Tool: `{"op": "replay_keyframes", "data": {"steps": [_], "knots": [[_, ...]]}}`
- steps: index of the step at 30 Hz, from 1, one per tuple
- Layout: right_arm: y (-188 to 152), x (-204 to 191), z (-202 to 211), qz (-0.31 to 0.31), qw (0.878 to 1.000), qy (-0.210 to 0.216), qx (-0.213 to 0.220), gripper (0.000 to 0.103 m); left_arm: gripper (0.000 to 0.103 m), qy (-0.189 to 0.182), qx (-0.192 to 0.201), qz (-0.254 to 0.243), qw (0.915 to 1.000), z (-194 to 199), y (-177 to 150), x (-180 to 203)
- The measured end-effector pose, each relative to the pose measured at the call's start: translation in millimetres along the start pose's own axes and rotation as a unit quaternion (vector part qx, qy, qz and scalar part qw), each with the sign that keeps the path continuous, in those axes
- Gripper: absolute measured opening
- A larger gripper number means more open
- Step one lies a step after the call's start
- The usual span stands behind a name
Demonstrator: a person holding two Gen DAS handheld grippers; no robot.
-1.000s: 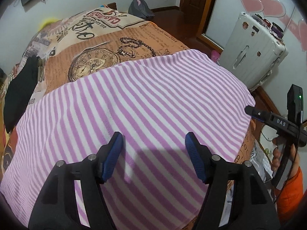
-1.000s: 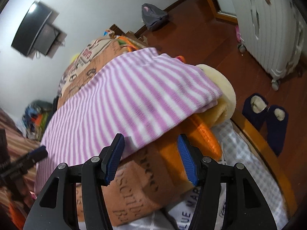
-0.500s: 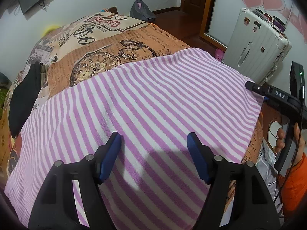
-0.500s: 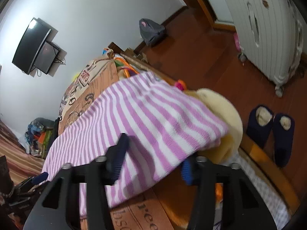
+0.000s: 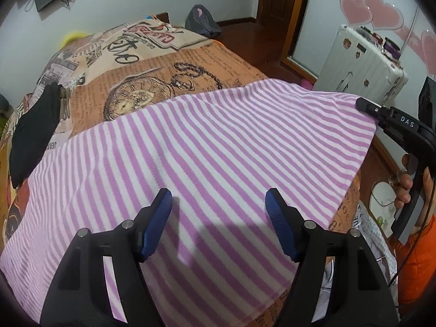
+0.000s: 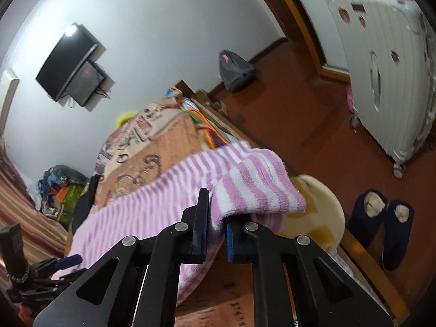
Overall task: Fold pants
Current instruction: 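Grasp the pants edge with the right gripper and lift it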
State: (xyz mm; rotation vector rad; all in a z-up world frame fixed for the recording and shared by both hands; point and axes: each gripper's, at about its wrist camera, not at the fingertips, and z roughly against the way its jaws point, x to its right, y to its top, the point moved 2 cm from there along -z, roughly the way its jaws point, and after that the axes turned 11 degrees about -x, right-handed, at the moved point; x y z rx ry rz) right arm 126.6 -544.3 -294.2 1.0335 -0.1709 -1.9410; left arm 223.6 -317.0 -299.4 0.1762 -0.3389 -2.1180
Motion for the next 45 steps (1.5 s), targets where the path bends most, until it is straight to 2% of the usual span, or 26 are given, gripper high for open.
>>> {"op": "replay_keyframes", "data": {"steps": [7, 11, 15, 21, 26, 29, 31, 33, 35, 40, 43, 45], "knots": [[6.4, -40.7, 10.5, 0.051, 0.998, 0.021, 0.019, 0.008, 0.071, 0.001, 0.026, 0.015, 0.9995, 23.2, -10.4, -13.4], [3.1, -49.5, 3.7, 0.062, 0.998, 0.012, 0.016, 0.008, 0.071, -0.001, 0.033, 0.026, 0.9991, 31.1, -17.7, -23.0], [-7.1, -36.2, -8.8, 0.035, 0.999, 0.001, -0.008, 0.012, 0.071, 0.0, 0.034, 0.034, 0.9989, 32.9, -23.4, -31.8], [-25.4, -3.4, -25.9, -0.022, 0.998, -0.018, -0.051, 0.012, 0.071, -0.004, 0.022, 0.047, 0.9986, 25.9, -24.3, -39.3], [-27.3, 21.0, -35.8, -0.074, 0.995, 0.008, -0.06, 0.018, 0.071, -0.001, 0.014, 0.044, 0.9989, 18.2, -22.1, -34.1], [-19.4, 25.4, -38.0, -0.083, 0.995, 0.017, -0.058, 0.026, 0.071, 0.001, 0.008, 0.039, 0.9992, 12.9, -19.2, -29.0], [-14.0, 26.5, -40.6, -0.086, 0.994, 0.024, -0.057, 0.036, 0.071, 0.003, 0.006, 0.036, 0.9993, 10.5, -17.5, -26.4], [-10.5, 26.3, -42.9, -0.084, 0.994, 0.028, -0.057, 0.039, 0.071, 0.004, 0.004, 0.035, 0.9994, 8.6, -15.6, -24.9], [-7.9, 24.0, -43.9, -0.077, 0.995, 0.026, -0.055, 0.038, 0.071, 0.005, 0.003, 0.035, 0.9994, 8.1, -14.2, -24.0], [-3.0, 15.4, -35.5, -0.053, 0.997, 0.03, -0.039, 0.013, 0.071, 0.007, 0.006, 0.035, 0.9993, 10.9, -11.9, -23.8], [3.7, 1.8, -25.0, -0.035, 0.998, 0.041, -0.022, 0.008, 0.071, 0.006, 0.011, 0.039, 0.9991, 14.9, -12.4, -27.2], [10.2, -13.0, -16.3, -0.016, 0.998, 0.052, -0.009, 0.008, 0.071, 0.005, 0.016, 0.043, 0.9989, 18.9, -14.2, -30.3]]}}
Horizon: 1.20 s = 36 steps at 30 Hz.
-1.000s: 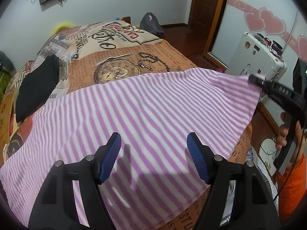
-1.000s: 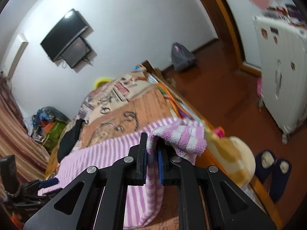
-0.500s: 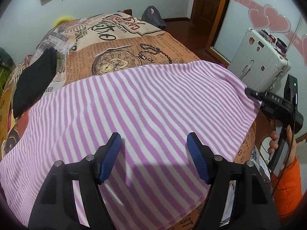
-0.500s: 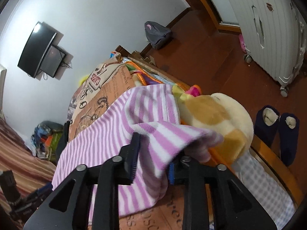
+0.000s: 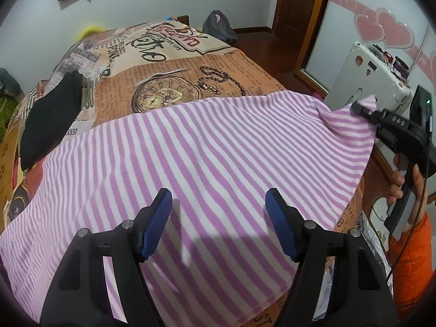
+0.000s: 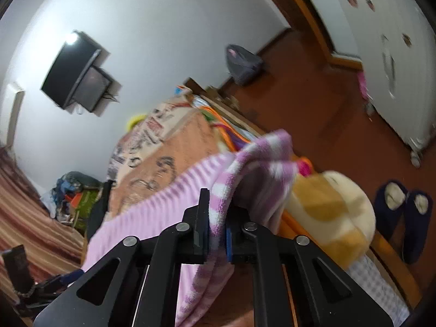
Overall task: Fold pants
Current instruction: 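Grasp the pants edge with the right gripper and lift it, then carry the held striped edge over the pants with the right gripper and release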
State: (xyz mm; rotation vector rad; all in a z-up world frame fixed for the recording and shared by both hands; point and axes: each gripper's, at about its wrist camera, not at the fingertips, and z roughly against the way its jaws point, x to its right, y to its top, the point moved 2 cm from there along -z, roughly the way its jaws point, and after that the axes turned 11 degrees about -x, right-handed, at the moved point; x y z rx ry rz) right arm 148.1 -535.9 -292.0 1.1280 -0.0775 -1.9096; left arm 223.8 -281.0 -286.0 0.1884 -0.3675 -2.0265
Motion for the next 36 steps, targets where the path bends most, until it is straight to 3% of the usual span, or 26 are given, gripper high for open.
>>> {"op": "replay_keyframes", "data": {"steps": [9, 22, 29, 36], "knots": [[11.2, -79.5, 9.0, 0.09, 0.995, 0.048, 0.013, 0.008, 0.071, -0.004, 0.026, 0.015, 0.9996, 22.4, -12.9, -22.1], [-7.0, -199.6, -16.5, 0.205, 0.972, 0.111, -0.016, 0.007, 0.071, -0.013, 0.066, 0.077, 0.9948, 59.3, -51.4, -95.4], [-33.7, -270.4, -32.4, 0.271, 0.951, 0.143, -0.04, 0.007, 0.071, -0.012, 0.083, 0.133, 0.9877, 72.5, -87.6, -160.3], [-98.6, -320.3, -78.2, 0.344, 0.915, 0.158, -0.139, 0.007, 0.071, -0.006, 0.099, 0.205, 0.9736, 81.9, -132.9, -228.9]]}}
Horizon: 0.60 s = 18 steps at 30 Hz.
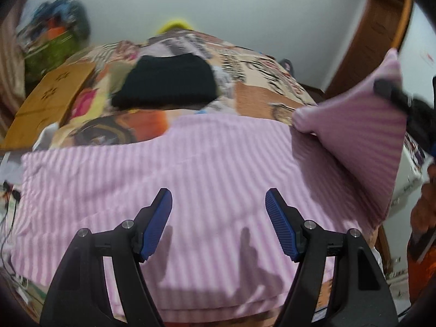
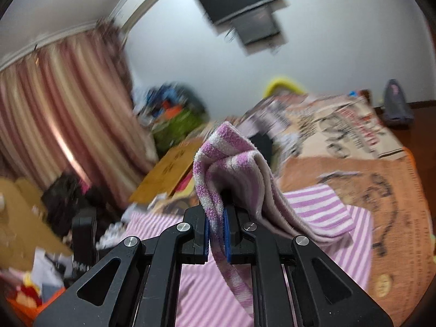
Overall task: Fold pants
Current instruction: 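Carry the held striped edge over the pants with the right gripper and release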
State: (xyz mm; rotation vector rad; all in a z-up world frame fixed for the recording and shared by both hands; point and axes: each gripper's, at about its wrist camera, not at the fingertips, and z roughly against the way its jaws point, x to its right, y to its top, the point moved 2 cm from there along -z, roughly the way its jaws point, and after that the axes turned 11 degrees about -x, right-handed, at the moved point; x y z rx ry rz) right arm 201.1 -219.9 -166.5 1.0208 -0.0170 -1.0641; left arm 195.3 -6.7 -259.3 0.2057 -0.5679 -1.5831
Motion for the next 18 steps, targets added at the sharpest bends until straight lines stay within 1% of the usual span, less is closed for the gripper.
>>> {"op": "replay_keyframes", "data": {"steps": [4, 8, 11, 15, 18], "knots": [[-19.0, -21.8, -45.9, 0.032, 0.997, 0.009, -0.067, 0.008, 0.071, 0.008, 0.005, 0.033, 0.9994, 5.9, -11.3, -33.3], [-49.6, -31.0, -92.3, 0.042, 0.988, 0.016, -0.147, 0.008, 0.071, 0.014, 0.004, 0.058, 0.9982, 7.6, -22.8, -56.7], [-69.3, -30.3, -110.7, 0.054, 0.98, 0.006, -0.192, 0.008, 0.071, 0.017, -0.003, 0.064, 0.9978, 4.4, -28.3, -64.4], [-82.4, -25.9, -114.7, 0.06, 0.973, 0.0, -0.222, 0.01, 0.071, 0.016, -0.013, 0.06, 0.998, -3.3, -31.8, -64.1], [-85.0, -24.4, -109.7, 0.058, 0.972, 0.016, -0.229, 0.012, 0.071, 0.012, -0.017, 0.054, 0.9983, -10.0, -28.9, -56.5]]}}
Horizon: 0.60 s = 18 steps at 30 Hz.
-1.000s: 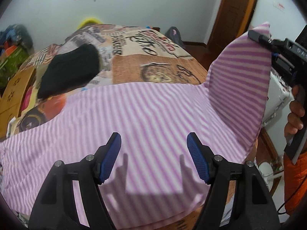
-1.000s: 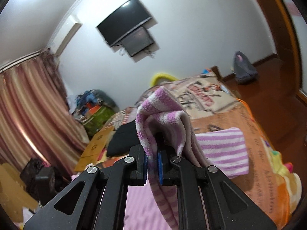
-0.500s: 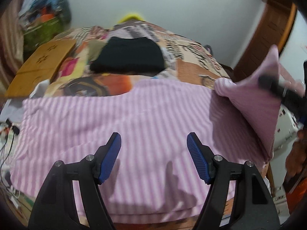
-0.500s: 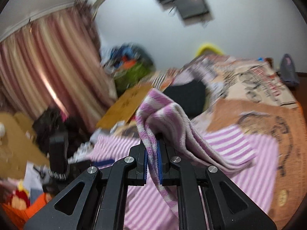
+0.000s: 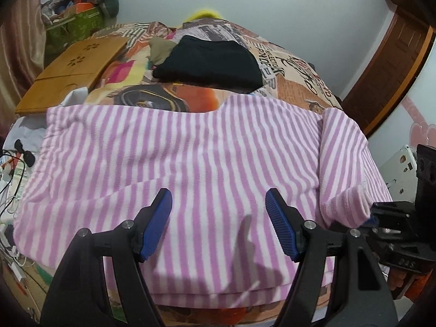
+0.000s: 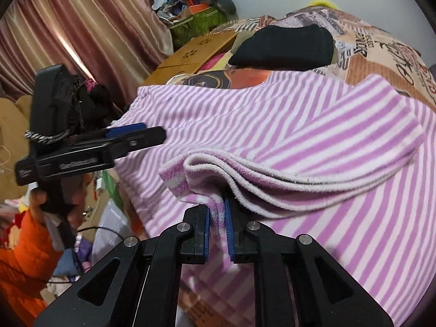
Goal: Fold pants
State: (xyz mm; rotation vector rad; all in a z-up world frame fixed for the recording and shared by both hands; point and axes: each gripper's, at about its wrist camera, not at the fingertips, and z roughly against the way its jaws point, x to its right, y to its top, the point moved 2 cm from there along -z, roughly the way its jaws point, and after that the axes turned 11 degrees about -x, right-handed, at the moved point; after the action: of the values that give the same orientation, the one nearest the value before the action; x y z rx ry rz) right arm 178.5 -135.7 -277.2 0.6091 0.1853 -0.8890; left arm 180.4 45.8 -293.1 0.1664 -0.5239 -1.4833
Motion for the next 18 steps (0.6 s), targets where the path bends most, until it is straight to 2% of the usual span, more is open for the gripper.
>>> {"op": "replay_keyframes", "data": {"steps": [6, 10, 11, 15, 18], "knots": [[-17.8, -16.0, 6.9, 0.021, 1.0, 0.001, -0.017, 0.011, 0.071, 0.004, -0.002, -0.028, 0.9996, -6.1, 7.5, 24.7], [-24.6, -6.8, 32.6, 0.012, 1.0, -0.022, 0.007, 0.018, 0.071, 0.008, 0.001, -0.042, 0.9991, -6.8, 16.3, 38.7], [-24.9, -1.8, 40.6, 0.007, 0.999, -0.031, 0.016, 0.019, 0.071, 0.008, 0.002, -0.045, 0.9989, -6.7, 18.7, 41.7], [-23.2, 22.8, 68.6, -0.002, 0.994, -0.096, 0.044, 0.034, 0.071, 0.011, 0.008, -0.059, 0.9982, -6.4, 29.3, 54.1], [-18.4, 47.3, 76.3, -0.009, 0.988, -0.148, 0.034, 0.044, 0.071, 0.012, 0.009, -0.064, 0.9979, -10.1, 35.1, 59.1]]}}
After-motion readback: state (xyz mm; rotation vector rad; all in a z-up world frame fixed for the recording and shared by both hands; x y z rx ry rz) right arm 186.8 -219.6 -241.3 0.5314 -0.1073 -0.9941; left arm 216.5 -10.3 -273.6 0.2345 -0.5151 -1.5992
